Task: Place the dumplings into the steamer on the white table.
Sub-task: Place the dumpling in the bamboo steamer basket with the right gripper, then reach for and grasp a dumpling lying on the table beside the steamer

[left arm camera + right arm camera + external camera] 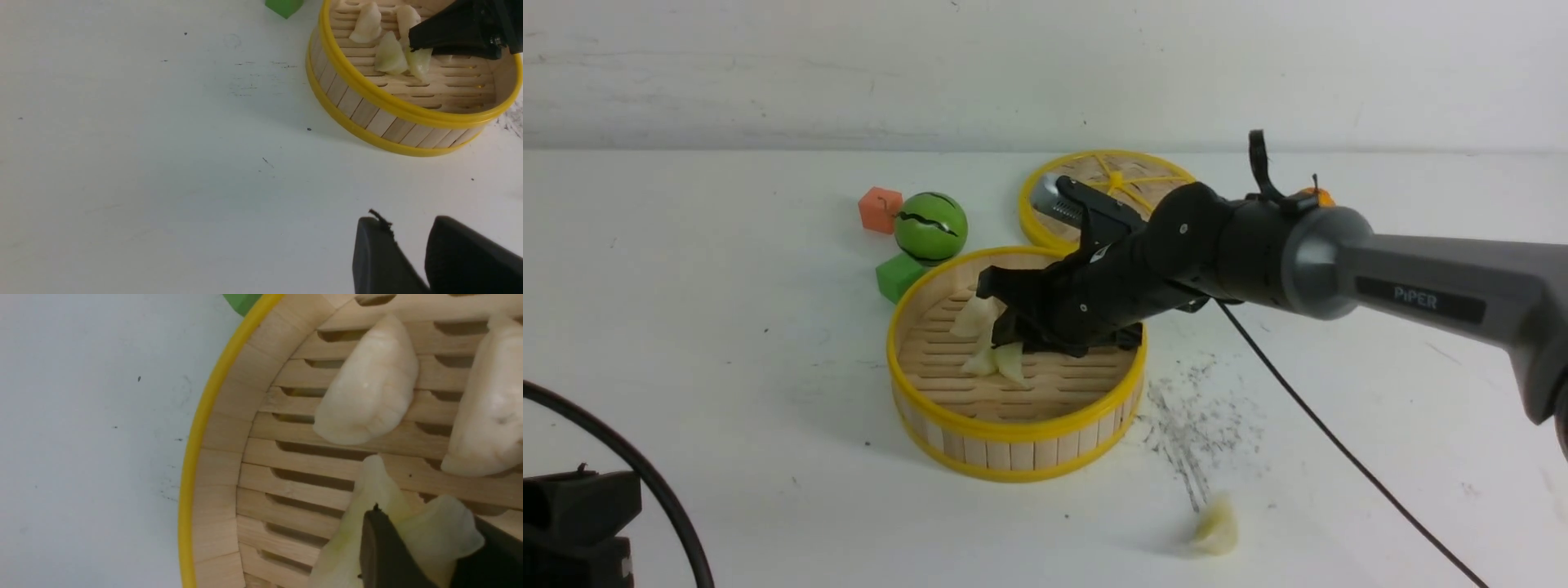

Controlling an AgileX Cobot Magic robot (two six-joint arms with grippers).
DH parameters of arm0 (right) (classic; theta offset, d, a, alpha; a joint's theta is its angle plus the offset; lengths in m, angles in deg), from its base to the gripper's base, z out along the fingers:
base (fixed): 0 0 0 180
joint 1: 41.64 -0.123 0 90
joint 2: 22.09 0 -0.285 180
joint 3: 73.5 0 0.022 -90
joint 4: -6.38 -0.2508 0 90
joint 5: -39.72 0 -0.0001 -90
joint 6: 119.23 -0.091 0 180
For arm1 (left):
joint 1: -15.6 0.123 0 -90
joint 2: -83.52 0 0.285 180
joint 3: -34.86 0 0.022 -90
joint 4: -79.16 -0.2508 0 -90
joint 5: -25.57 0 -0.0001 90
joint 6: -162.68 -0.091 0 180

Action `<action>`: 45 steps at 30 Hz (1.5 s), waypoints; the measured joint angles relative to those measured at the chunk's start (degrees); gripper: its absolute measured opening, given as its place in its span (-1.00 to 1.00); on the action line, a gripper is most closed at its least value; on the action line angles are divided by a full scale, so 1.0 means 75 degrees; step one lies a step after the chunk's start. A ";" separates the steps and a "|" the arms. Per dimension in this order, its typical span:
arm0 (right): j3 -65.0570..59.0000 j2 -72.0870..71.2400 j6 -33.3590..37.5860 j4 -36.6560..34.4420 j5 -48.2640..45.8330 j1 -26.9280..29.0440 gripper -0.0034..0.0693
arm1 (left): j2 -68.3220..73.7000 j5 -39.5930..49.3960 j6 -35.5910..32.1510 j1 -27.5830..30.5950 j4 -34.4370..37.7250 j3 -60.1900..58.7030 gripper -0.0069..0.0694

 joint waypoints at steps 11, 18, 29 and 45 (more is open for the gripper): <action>0.0008 -0.0004 -0.0157 0.0542 -0.0068 0.0000 0.22 | 0.0000 0.0000 0.0000 0.0000 -0.0050 0.0000 -0.34; 0.0008 -0.0607 -0.0176 0.1284 -0.0229 0.0000 0.28 | 0.0000 0.0016 0.0000 0.0000 -0.0057 0.0000 -0.34; -0.0232 -0.2783 -0.0990 0.3814 -0.3730 0.0010 0.20 | 0.0000 0.0117 0.0000 0.0000 -0.0057 0.0000 -0.32; -0.5371 -0.3669 -0.3548 0.4665 -0.0174 0.0025 0.19 | 0.0000 0.0223 0.0000 0.0000 0.0130 0.0000 -0.30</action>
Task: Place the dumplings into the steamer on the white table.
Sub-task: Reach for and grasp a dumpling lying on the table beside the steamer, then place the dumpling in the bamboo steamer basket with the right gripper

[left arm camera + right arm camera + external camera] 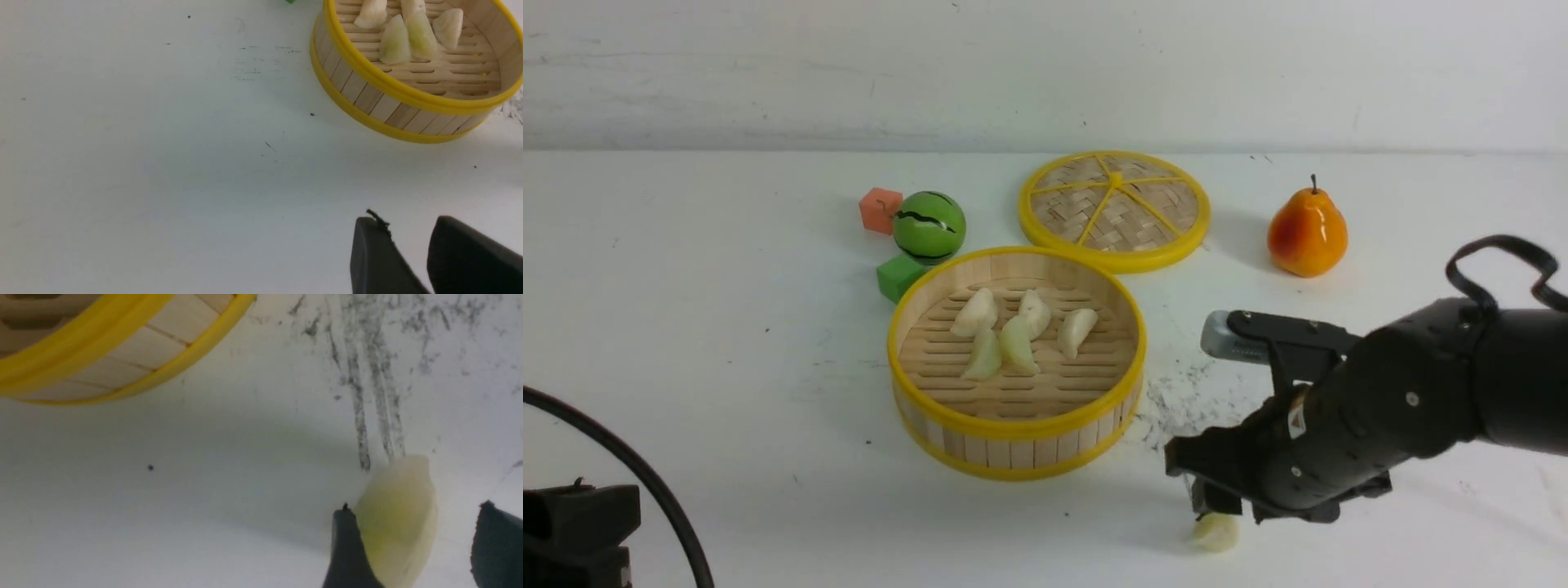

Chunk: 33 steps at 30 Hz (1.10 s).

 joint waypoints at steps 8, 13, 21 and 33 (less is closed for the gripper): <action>-0.0010 0.0705 -0.0029 0.0012 0.0677 0.0012 -0.24 | 0.0000 0.0008 0.0000 0.0000 0.0032 0.0000 -0.29; 0.0030 0.0332 0.0451 0.0112 0.0452 0.0012 -0.35 | 0.0000 0.0008 0.0000 0.0000 0.0044 0.0000 -0.28; 0.1656 -0.0065 0.1345 0.0276 -0.0318 0.0012 -0.35 | 0.0000 0.0008 0.0000 0.0000 0.0044 0.0000 -0.27; 0.5548 0.2950 0.2465 0.0640 -0.0822 -0.0415 -0.35 | 0.0000 -0.0055 0.0000 0.0000 0.0044 0.0000 -0.26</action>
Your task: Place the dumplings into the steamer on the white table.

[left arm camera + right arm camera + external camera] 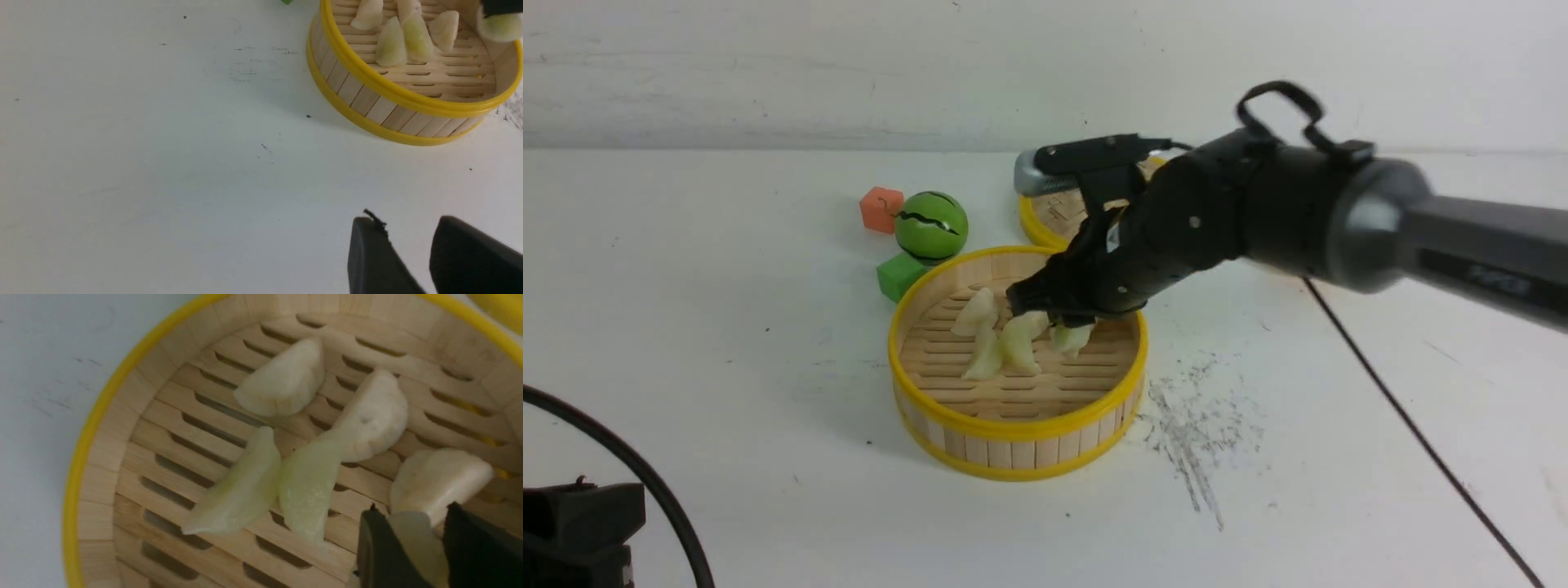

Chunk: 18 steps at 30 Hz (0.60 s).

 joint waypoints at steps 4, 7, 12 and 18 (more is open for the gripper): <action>0.0446 0.0601 0.0061 0.0245 -0.0641 0.0000 -0.35 | 0.0000 0.0000 0.0000 0.0000 0.0000 0.0000 -0.25; 0.0506 0.0684 0.0071 0.0296 -0.0898 0.0000 -0.33 | 0.0000 0.0000 0.0000 0.0000 -0.0015 0.0000 -0.25; 0.0605 0.0588 -0.0007 0.0172 -0.1064 0.0000 -0.05 | 0.0000 -0.0018 0.0000 0.0000 -0.0120 0.0000 -0.24; 0.1232 0.0476 -0.0025 0.0172 -0.1103 0.0000 0.11 | 0.0000 -0.0131 0.0000 0.0000 -0.0209 0.0000 -0.23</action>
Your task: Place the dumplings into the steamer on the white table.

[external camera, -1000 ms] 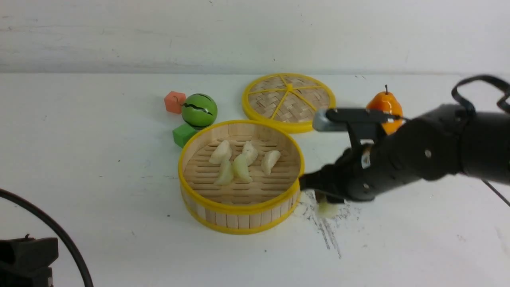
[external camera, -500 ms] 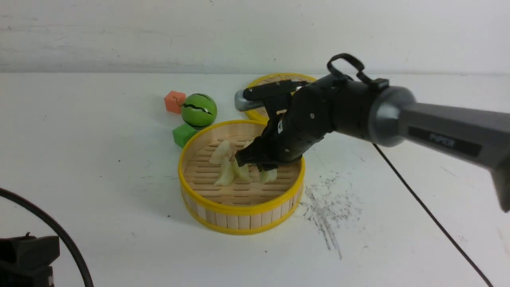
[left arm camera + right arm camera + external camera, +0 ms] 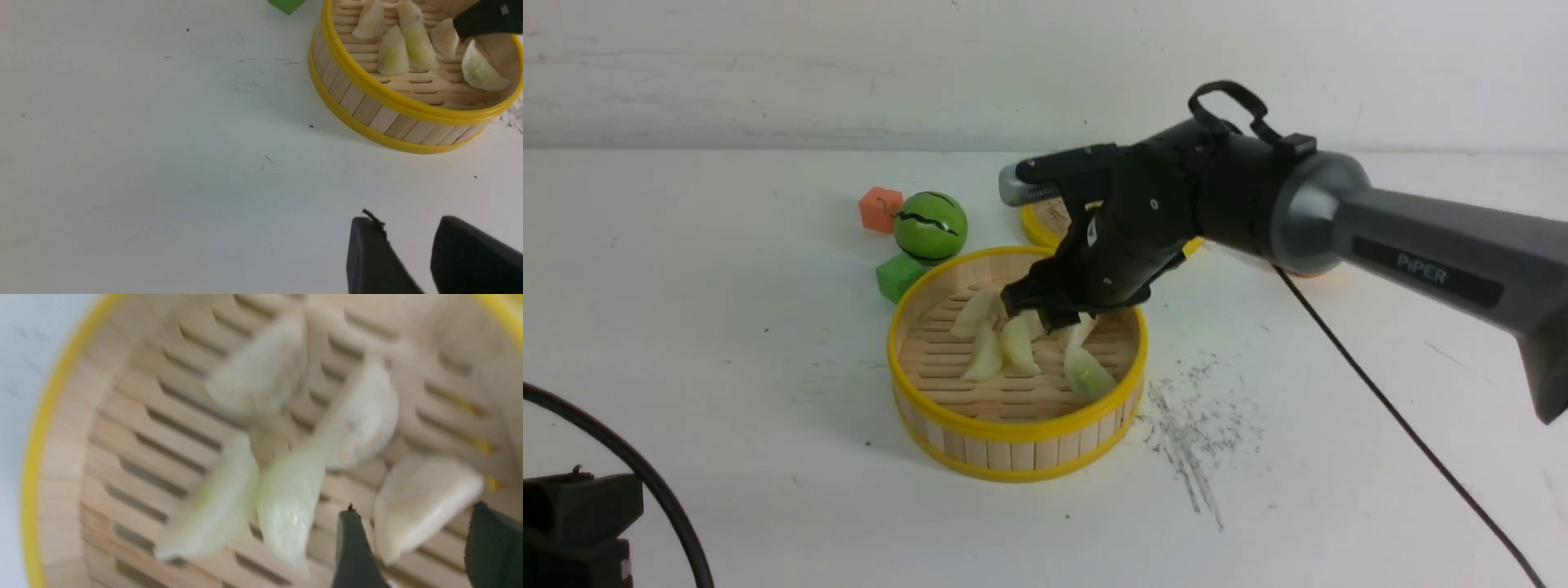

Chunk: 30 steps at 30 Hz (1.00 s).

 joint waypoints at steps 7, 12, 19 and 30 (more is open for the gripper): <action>0.0206 0.0277 0.0000 0.0257 0.1300 0.0000 -0.02 | 0.0000 -0.0062 0.0000 0.0000 -0.0019 0.0000 -0.22; 0.0206 0.0745 0.0007 0.0444 0.1522 0.0000 -0.04 | 0.0000 -0.0062 0.0000 0.0000 -0.0027 0.0000 -0.21; 0.0199 0.0780 0.0097 0.0492 0.0981 -0.0175 -0.04 | 0.0000 -0.0062 0.0000 0.0000 -0.0071 0.0000 -0.20; 0.0527 0.0606 0.0130 0.1160 -0.0108 -0.0452 -0.04 | 0.0000 -0.0034 0.0000 0.0000 -0.0080 0.0000 -0.20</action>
